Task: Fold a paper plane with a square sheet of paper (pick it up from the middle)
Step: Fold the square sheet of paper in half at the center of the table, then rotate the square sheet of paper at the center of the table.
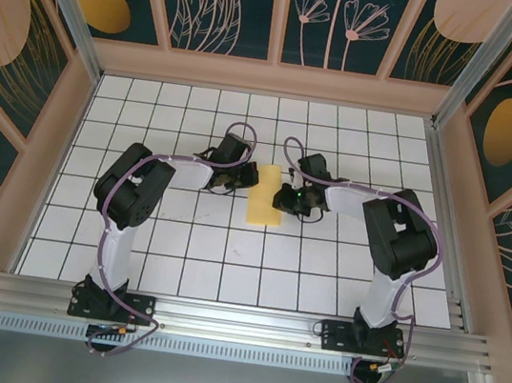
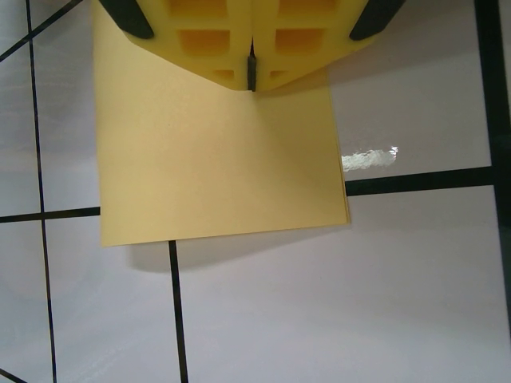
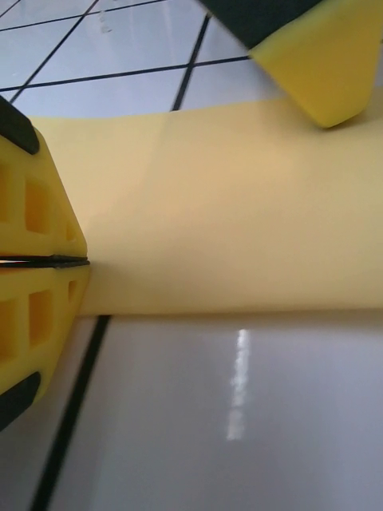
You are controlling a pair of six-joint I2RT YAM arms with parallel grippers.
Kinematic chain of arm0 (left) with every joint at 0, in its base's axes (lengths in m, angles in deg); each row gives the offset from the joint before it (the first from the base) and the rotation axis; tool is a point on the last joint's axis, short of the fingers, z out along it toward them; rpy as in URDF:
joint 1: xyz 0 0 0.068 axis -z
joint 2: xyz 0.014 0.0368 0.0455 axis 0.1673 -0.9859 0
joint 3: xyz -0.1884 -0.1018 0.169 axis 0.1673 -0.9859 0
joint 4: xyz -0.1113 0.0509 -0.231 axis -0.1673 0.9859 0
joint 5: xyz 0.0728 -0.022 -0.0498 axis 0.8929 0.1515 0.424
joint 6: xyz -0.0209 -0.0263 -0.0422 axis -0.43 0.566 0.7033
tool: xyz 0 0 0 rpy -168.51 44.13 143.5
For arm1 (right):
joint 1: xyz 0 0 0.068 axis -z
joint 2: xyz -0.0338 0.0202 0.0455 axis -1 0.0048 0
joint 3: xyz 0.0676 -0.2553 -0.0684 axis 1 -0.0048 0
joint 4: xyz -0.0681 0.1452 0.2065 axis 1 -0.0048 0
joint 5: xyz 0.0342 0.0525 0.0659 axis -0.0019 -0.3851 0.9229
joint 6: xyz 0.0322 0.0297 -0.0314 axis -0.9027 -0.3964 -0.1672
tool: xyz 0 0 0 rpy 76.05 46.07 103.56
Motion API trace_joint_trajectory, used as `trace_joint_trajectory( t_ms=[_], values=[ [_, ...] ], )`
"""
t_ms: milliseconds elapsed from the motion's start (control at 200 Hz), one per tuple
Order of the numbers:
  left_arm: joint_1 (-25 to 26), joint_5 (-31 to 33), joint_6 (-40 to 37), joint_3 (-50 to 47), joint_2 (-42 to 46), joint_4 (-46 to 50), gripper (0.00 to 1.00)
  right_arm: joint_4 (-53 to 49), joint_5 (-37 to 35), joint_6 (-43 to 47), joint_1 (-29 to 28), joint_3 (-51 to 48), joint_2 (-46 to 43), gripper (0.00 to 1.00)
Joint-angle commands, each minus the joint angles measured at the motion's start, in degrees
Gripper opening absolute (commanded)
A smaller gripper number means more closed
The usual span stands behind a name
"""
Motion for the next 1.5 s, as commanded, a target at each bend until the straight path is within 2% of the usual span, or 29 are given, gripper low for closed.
trace_joint_trajectory(
  t_ms=[0, 590, 746, 881, 1031, 1156, 1316, 1491],
  values=[
    [-0.86, 6.69, 0.29, -3.15, -3.78, 8.94, 0.01, -4.85, 1.06, 2.03, -0.92, -1.66, -2.38, 0.09],
    [-0.90, 6.84, 0.47, -2.80, -3.57, 8.94, 0.01, -7.89, 2.46, 2.68, -2.43, -7.71, -5.35, 0.08],
    [-0.86, 6.77, 0.40, -2.95, -3.47, 8.77, 0.01, -8.31, 3.43, 3.02, -2.43, -8.80, -8.63, 0.08],
    [-0.87, 6.27, 0.33, -2.79, -3.19, 8.21, 0.01, -6.68, 4.46, 3.48, -2.43, -7.72, -11.28, 0.10],
    [-0.86, 4.55, -0.62, -2.79, -1.26, 6.65, 0.01, -1.81, 1.89, 2.74, -0.96, -4.45, -12.47, 0.11],
    [-0.90, 2.43, -0.66, -2.28, 1.48, 5.30, 0.03, 1.01, -1.09, 3.30, 0.03, 0.83, -9.47, 0.11],
    [-0.87, 0.45, 0.49, -2.00, 5.22, 3.39, 0.09, 0.62, -4.88, 4.28, -0.03, 9.70, -0.73, 0.10],
    [-2.02, 4.71, 2.70, -4.46, 10.23, 3.14, 0.16, -1.19, -5.71, 4.15, 0.13, 19.67, 8.52, 0.09]
  ],
)
